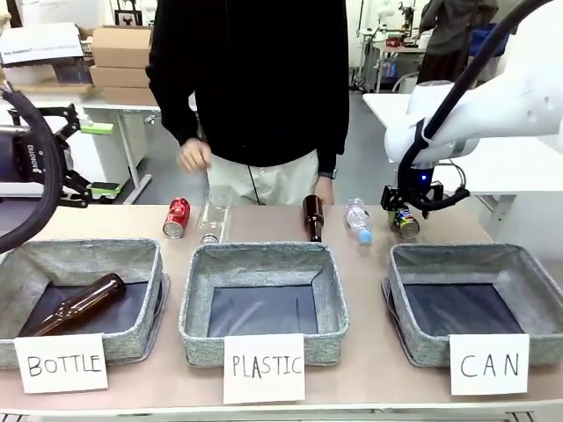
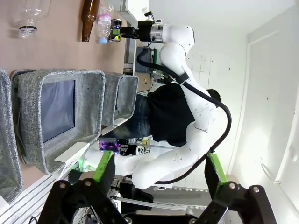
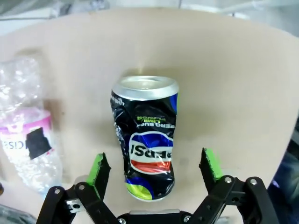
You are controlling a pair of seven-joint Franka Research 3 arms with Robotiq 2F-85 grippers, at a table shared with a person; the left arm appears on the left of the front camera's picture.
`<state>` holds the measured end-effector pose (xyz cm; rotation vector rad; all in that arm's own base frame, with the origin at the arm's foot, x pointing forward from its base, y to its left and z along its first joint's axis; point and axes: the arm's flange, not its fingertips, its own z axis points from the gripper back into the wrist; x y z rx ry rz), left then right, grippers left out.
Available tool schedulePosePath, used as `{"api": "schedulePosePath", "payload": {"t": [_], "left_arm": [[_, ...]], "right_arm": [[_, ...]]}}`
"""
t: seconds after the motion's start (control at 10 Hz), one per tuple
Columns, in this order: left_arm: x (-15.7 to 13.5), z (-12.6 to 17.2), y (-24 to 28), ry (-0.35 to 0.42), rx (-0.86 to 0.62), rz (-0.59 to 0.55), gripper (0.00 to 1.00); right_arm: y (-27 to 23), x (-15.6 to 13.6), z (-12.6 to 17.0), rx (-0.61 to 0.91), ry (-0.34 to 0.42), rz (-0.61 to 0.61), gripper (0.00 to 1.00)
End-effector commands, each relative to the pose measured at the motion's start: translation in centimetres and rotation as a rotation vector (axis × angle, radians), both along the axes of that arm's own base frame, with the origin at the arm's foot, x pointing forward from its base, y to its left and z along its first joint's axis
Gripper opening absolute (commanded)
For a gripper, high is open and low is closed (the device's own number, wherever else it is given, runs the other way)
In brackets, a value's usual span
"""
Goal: Sort the can waste into the basket.
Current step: Pick up the can waste from the table and place it in the right Fabric basket.
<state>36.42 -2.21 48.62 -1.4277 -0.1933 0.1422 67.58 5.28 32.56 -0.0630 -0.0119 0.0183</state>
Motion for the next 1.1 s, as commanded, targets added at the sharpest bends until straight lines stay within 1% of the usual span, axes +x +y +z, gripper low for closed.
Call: {"api": "schedulePosePath", "payload": {"t": [0.0,0.2,0.3,0.4,0.5,0.6,0.8,0.9,1.0], "left_arm": [[0.1,0.1,-0.1,-0.02,-0.022,0.001,1.0],[0.1,0.1,-0.1,-0.02,-0.022,0.001,1.0],[0.1,0.1,-0.1,-0.02,-0.022,0.001,1.0],[0.1,0.1,-0.1,-0.02,-0.022,0.001,1.0],[0.1,0.1,-0.1,-0.02,-0.022,0.001,1.0],[0.1,0.1,-0.1,-0.02,-0.022,0.001,1.0],[0.1,0.1,-0.1,-0.02,-0.022,0.001,1.0],[0.1,0.1,-0.1,-0.02,-0.022,0.001,1.0],[0.1,0.1,-0.1,-0.02,-0.022,0.001,1.0]], "right_arm": [[-0.7,1.5,-0.2,0.018,0.051,-0.02,1.0],[-0.7,1.5,-0.3,0.038,0.041,-0.018,1.0],[-0.7,1.4,-0.4,0.026,0.035,-0.022,0.79],[-0.6,1.4,-0.5,0.032,0.055,-0.007,0.4],[-0.5,1.4,-0.8,0.037,0.064,0.008,0.19],[-0.2,1.5,-1.1,0.044,0.079,0.018,0.0],[0.3,1.8,-1.6,0.046,0.1,0.038,0.0],[0.2,1.9,-1.6,0.044,0.1,0.039,0.04],[0.2,1.9,-1.6,0.042,0.1,0.032,0.0]]}}
